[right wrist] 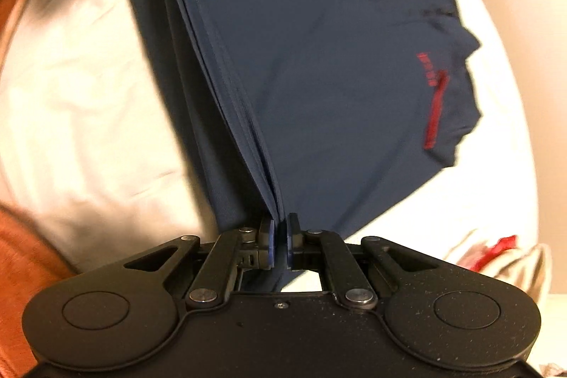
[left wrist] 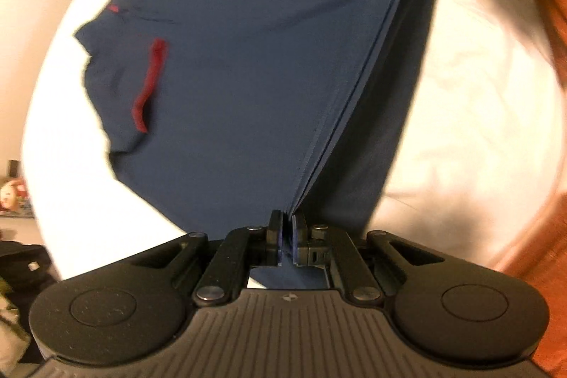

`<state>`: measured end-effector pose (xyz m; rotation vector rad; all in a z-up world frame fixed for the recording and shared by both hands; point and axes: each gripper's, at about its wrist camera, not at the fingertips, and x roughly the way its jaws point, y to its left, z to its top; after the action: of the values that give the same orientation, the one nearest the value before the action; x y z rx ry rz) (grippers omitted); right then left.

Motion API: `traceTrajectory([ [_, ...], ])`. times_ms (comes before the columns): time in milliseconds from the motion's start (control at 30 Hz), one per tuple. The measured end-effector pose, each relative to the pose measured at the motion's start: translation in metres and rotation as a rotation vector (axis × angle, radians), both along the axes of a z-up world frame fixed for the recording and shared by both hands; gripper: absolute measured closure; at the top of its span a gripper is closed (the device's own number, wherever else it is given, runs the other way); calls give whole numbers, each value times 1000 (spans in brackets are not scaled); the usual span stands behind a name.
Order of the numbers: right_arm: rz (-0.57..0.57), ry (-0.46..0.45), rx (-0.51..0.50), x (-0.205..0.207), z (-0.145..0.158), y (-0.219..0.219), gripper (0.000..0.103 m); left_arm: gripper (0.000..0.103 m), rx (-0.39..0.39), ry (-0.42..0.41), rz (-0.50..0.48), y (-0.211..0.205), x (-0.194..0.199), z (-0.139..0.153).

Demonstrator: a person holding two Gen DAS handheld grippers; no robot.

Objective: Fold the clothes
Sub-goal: 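Lift the side edge with both grippers and fold it across the shirt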

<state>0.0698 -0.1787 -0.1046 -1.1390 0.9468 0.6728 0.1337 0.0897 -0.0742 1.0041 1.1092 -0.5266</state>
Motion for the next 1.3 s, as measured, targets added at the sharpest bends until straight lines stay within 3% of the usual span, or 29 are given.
traceTrajectory([
  [133, -23, -51, -6, 49, 40, 25, 99, 99, 28, -53, 18, -51, 10, 2],
  [167, -27, -58, -8, 58, 50, 17, 99, 99, 41, -74, 22, -60, 34, 1],
  [233, -33, -76, -15, 76, 60, 6, 99, 99, 65, -108, 31, -61, 57, 16],
  [333, -37, -114, -43, 135, 57, 13, 99, 99, 122, -153, 53, -52, 61, 41],
  [467, -69, -154, -66, 146, 82, 28, 100, 99, 167, -188, 103, -45, 91, 59],
  [600, -133, -139, -14, 201, 85, 29, 100, 99, 77, -167, 179, -39, 119, 67],
  [700, -134, -100, -21, 221, 73, 27, 100, 95, -2, -119, 189, -43, 119, 63],
  [767, -124, -82, -36, 230, 61, 24, 100, 73, -35, -77, 174, -47, 116, 53],
  [833, -120, -66, -40, 232, 50, 20, 100, 65, -23, -41, 136, -51, 113, 30],
  [900, -117, -50, -40, 236, 40, 15, 100, 65, 10, -7, 108, -54, 110, 8],
  [1000, -109, -30, -38, 234, 30, 15, 100, 64, 34, 28, 139, -51, 113, -20],
  [1133, -91, -11, -35, 224, 24, 18, 100, 59, -54, 48, 279, -29, 126, -30],
  [1300, -71, 3, -36, 213, 19, 19, 100, 56, -117, 50, 373, -10, 138, -34],
])
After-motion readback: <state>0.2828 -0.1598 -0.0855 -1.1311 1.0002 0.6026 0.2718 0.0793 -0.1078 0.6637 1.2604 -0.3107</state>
